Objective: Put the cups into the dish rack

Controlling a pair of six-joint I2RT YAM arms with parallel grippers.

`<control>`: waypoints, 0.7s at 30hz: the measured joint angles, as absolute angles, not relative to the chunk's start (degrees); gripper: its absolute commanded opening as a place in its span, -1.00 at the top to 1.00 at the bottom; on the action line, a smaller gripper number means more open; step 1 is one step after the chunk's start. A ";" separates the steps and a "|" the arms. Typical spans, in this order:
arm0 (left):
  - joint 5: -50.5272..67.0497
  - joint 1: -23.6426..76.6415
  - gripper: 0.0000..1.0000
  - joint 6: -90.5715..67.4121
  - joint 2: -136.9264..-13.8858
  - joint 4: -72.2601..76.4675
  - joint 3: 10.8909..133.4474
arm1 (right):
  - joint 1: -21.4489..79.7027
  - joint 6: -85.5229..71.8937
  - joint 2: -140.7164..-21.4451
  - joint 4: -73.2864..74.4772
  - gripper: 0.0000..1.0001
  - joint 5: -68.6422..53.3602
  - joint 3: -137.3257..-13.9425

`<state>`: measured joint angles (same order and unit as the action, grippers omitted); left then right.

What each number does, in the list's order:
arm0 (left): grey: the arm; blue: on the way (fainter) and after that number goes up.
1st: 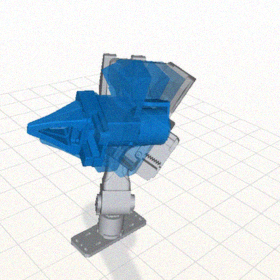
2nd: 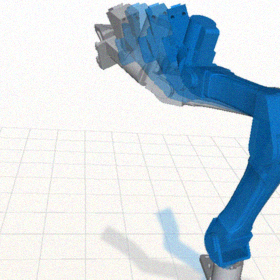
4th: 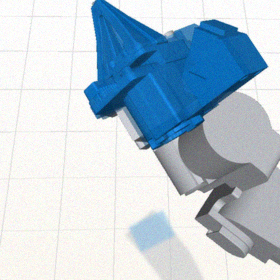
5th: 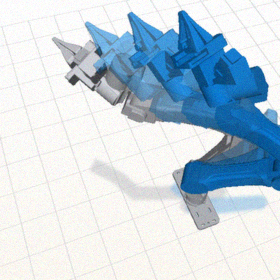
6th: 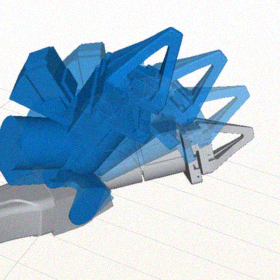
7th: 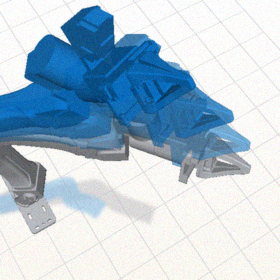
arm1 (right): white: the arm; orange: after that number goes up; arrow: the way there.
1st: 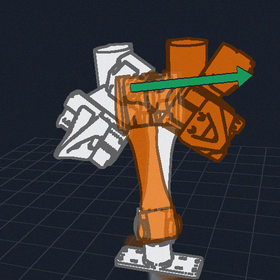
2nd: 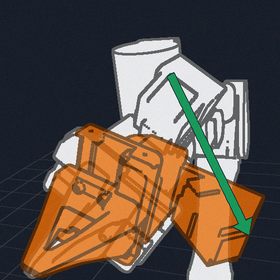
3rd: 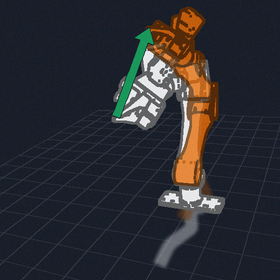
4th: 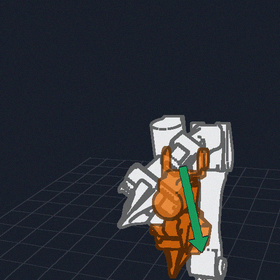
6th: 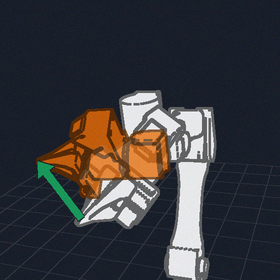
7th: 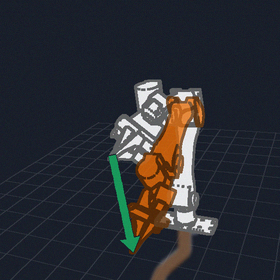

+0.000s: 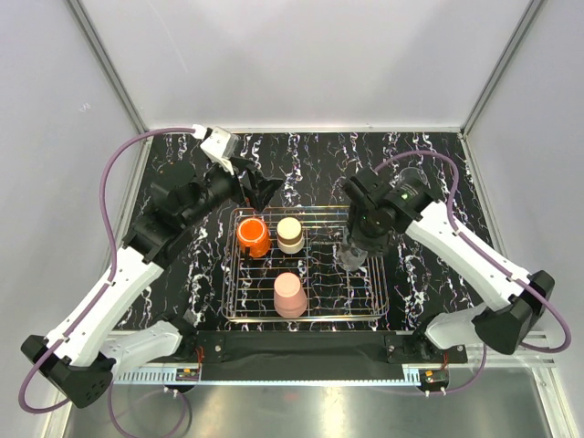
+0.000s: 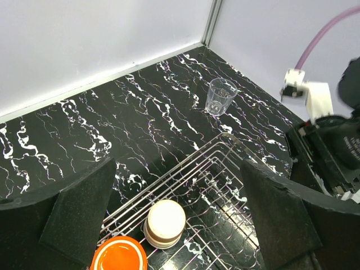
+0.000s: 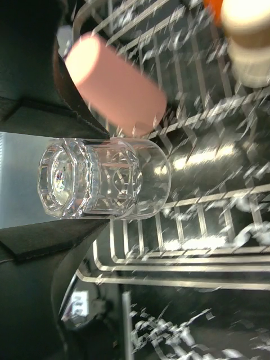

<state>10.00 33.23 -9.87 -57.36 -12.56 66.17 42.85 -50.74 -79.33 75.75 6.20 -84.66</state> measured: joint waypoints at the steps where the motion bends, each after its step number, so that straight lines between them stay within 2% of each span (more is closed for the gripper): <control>1: 10.00 33.21 -0.98 -9.89 -57.36 -12.62 66.24 | 41.98 -50.17 -78.39 75.75 1.00 5.45 -82.37; 11: 9.93 33.23 -0.98 -9.91 -57.36 -13.69 66.41 | 40.40 -47.62 -74.96 76.84 1.00 1.26 -65.08; 21: 9.98 33.21 -0.98 -9.96 -57.36 -13.72 66.43 | 40.25 -47.16 -75.11 77.06 1.00 -0.75 -62.26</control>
<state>9.98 33.21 -9.96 -57.36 -13.72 66.43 40.25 -47.16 -75.11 77.06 -0.75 -62.26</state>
